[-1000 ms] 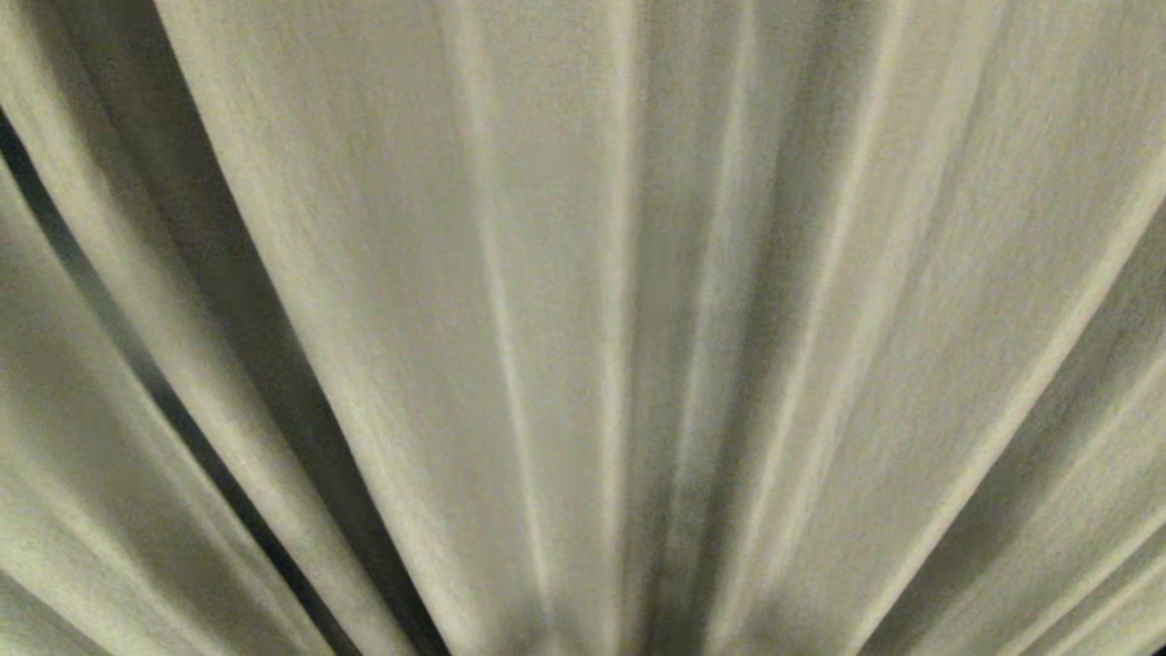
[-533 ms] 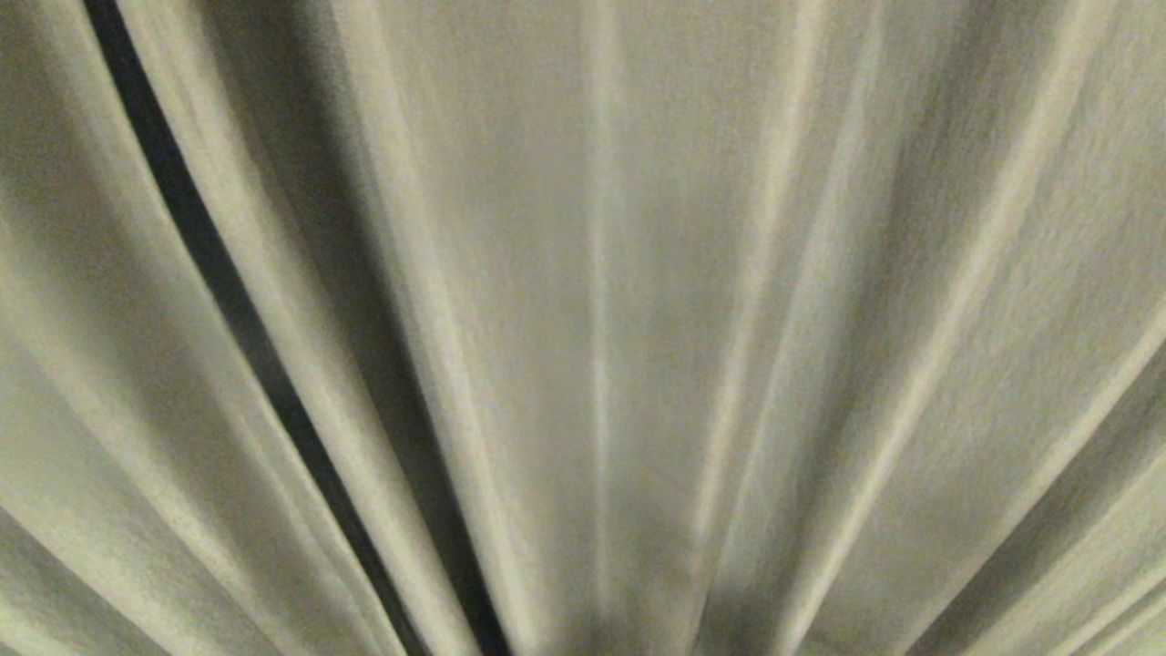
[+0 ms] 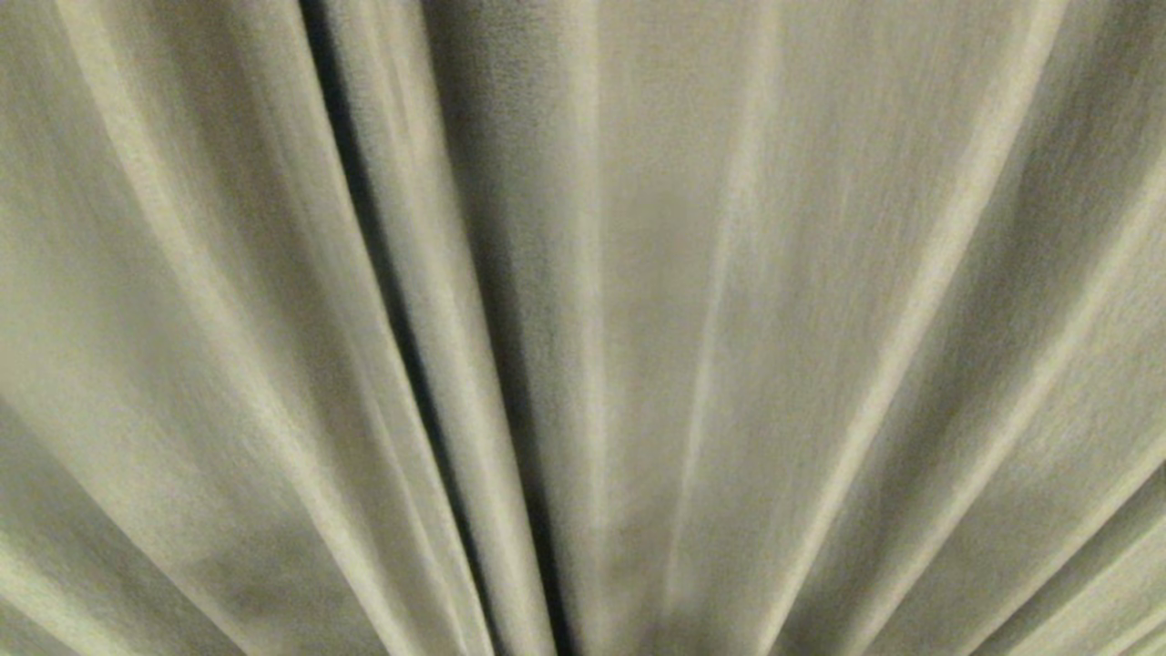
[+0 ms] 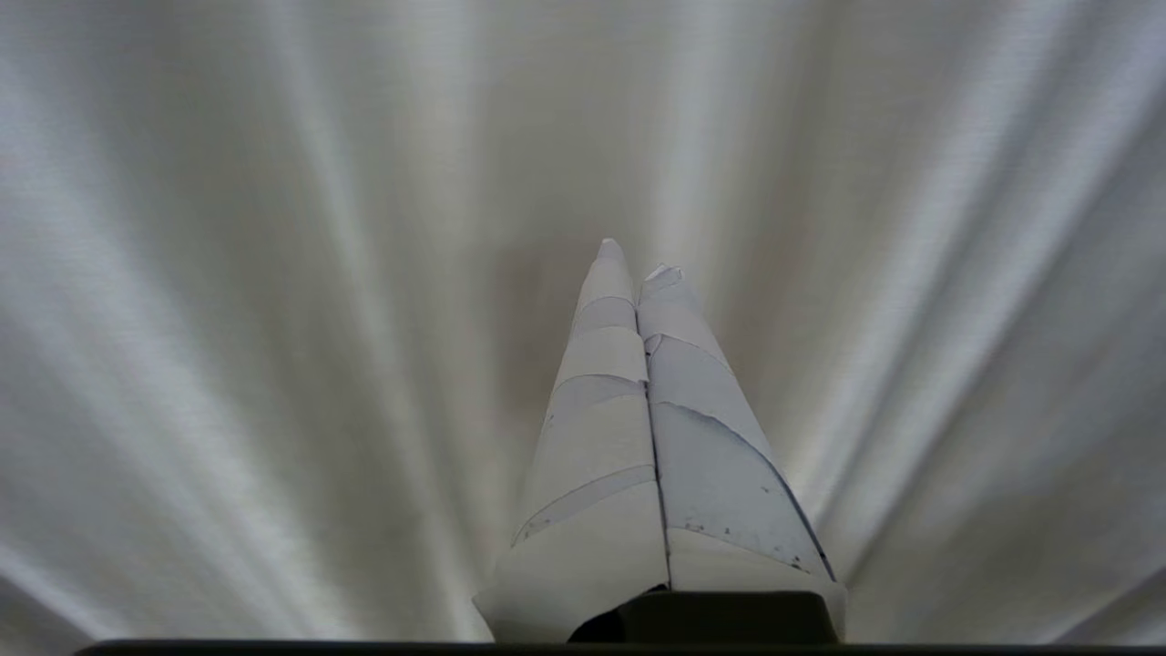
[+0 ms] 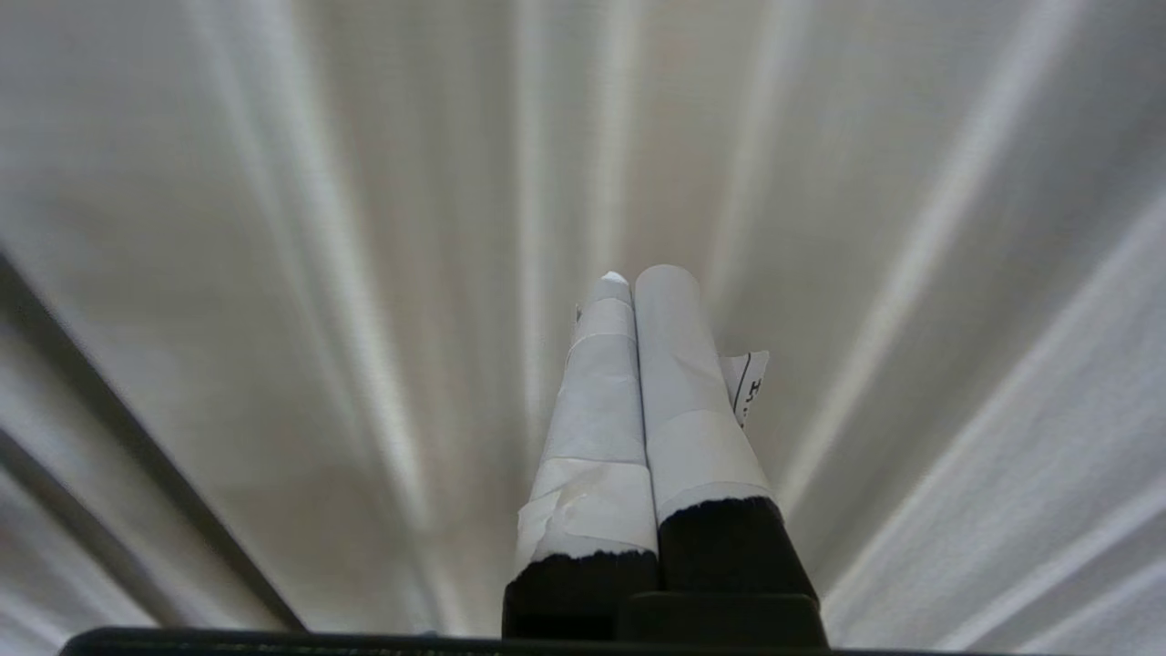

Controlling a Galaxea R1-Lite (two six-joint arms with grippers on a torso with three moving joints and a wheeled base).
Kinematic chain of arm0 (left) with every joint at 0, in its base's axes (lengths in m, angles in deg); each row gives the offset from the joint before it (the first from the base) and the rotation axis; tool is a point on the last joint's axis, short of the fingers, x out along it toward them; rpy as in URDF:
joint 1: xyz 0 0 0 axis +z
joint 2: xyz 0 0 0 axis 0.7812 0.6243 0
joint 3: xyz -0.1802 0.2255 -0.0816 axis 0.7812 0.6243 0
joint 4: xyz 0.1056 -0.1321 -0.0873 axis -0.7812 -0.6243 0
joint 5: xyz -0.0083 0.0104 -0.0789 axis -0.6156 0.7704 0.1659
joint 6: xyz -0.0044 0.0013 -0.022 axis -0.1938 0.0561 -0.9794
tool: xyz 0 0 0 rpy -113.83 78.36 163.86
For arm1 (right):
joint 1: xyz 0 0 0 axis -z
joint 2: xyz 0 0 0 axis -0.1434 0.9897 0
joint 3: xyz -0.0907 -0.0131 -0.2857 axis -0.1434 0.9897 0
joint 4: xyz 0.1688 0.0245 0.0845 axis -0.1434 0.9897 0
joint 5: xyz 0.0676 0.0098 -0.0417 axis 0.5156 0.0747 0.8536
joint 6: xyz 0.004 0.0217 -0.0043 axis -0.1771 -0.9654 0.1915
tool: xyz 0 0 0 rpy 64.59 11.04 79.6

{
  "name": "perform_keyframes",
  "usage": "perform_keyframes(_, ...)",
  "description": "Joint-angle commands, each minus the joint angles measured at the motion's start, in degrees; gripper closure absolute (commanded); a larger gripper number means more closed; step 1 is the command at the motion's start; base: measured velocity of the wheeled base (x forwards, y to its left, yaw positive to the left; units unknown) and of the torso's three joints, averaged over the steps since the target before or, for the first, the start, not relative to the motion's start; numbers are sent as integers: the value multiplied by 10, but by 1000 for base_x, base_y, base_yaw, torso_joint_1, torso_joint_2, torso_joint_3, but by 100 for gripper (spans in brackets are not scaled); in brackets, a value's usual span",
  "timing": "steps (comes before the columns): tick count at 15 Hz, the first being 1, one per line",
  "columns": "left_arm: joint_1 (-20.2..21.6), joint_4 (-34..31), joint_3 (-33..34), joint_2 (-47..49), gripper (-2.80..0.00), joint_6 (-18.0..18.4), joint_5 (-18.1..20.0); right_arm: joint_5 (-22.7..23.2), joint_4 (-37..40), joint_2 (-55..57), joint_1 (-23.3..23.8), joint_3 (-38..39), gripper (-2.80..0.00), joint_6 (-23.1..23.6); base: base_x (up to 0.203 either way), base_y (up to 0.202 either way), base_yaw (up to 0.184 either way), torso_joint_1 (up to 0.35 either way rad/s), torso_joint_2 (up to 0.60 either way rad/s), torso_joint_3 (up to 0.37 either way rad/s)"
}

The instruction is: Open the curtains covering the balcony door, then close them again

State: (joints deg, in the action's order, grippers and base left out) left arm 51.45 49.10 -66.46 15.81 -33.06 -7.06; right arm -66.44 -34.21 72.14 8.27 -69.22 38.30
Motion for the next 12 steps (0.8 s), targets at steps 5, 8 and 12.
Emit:
perform_keyframes(5,0,0,0,0,0,0,1,0,0,1,0,0,0,0,0,43,1,0,1,0)
perform_keyframes(8,0,0,0,0,0,0,1,0,0,1,0,0,0,-2,0,0,0,0,0,0)
perform_keyframes(12,0,0,0,0,0,0,1,0,-1,1,0,0,0,-2,0,0,0,0,0,0)
